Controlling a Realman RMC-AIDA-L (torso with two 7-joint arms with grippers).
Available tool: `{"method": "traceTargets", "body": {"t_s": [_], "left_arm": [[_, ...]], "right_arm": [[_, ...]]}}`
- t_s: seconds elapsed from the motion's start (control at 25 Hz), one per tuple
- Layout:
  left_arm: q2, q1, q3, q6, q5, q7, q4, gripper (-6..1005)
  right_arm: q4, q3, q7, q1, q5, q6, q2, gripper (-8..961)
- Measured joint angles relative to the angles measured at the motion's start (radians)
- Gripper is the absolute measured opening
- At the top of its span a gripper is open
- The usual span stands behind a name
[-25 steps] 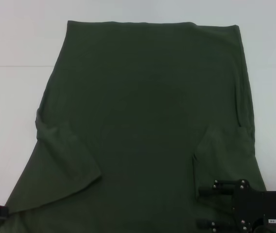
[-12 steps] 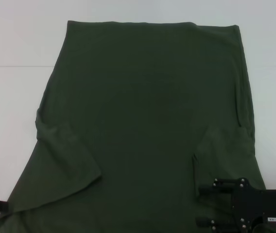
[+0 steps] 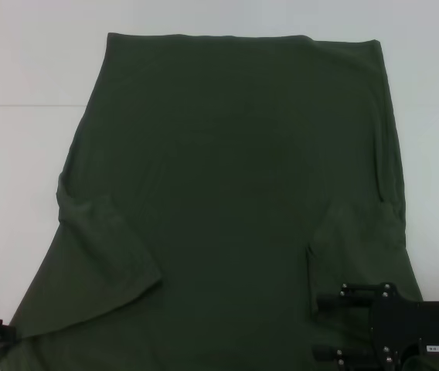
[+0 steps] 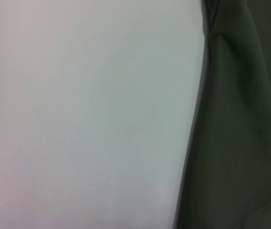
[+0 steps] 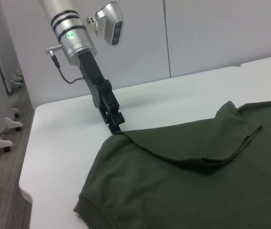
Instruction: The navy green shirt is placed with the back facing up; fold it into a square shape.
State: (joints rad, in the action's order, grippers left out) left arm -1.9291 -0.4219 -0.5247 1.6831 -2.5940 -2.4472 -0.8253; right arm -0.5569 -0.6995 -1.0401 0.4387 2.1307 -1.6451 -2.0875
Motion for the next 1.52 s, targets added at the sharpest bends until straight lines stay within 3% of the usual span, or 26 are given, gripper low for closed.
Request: {"method": "traceTargets", "body": {"t_s": [0.8,1.28,1.52], "left_arm": [[-0.025,-0.009,0.0,0.009,0.0,-0.001,0.0,723],[-0.056,-0.047,-0.001,0.035,0.003,-0.001,0.0,673],[-0.059,-0.052,-0.033,0.039,0.001,-0.012,0.0,648]], "right_arm": [[0.0,0.0,-0.006,0.005,0.0,0.001,0.0,749],[0.0,0.0,-0.006,0.008,0.0,0.001,0.0,749],[0.0,0.0,-0.006,0.008,0.0,0.001,0.001,750]]}}
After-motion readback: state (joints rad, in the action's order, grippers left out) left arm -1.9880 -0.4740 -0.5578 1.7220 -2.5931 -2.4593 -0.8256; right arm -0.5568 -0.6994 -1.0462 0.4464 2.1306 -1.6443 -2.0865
